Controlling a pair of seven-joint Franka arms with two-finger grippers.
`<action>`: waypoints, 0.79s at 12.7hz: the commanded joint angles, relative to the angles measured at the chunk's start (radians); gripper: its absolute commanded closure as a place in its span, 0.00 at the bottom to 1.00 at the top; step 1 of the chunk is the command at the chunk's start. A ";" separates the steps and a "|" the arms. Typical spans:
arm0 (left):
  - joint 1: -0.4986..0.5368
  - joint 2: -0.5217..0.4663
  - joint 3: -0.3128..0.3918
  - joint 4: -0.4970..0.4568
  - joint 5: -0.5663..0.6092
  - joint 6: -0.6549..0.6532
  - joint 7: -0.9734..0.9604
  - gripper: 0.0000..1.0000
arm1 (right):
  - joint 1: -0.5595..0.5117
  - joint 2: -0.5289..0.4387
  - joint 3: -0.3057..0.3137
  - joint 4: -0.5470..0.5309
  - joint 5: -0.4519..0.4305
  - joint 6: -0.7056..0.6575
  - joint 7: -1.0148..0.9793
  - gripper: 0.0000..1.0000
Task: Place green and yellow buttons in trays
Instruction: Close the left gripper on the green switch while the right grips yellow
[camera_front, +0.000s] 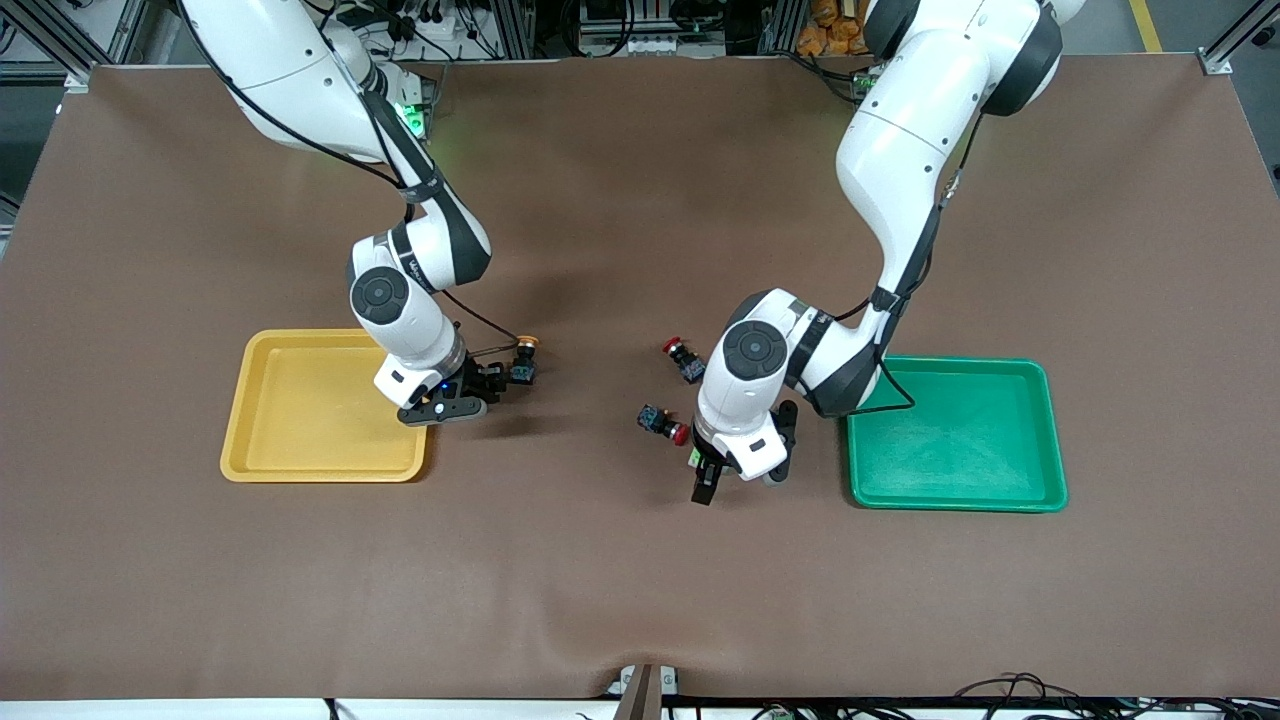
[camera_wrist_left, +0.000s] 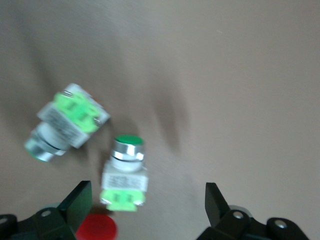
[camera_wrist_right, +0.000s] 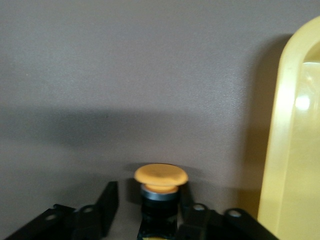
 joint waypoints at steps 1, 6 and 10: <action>-0.009 -0.004 0.009 0.007 0.020 -0.056 -0.023 0.00 | 0.023 -0.011 -0.011 -0.017 0.010 0.013 0.006 1.00; -0.012 0.014 0.007 0.008 0.018 -0.013 -0.008 0.00 | 0.020 -0.014 -0.011 -0.017 0.009 0.009 0.006 1.00; -0.027 0.045 0.009 0.008 0.020 0.027 -0.006 0.00 | 0.009 -0.069 -0.016 -0.012 0.009 -0.097 -0.004 1.00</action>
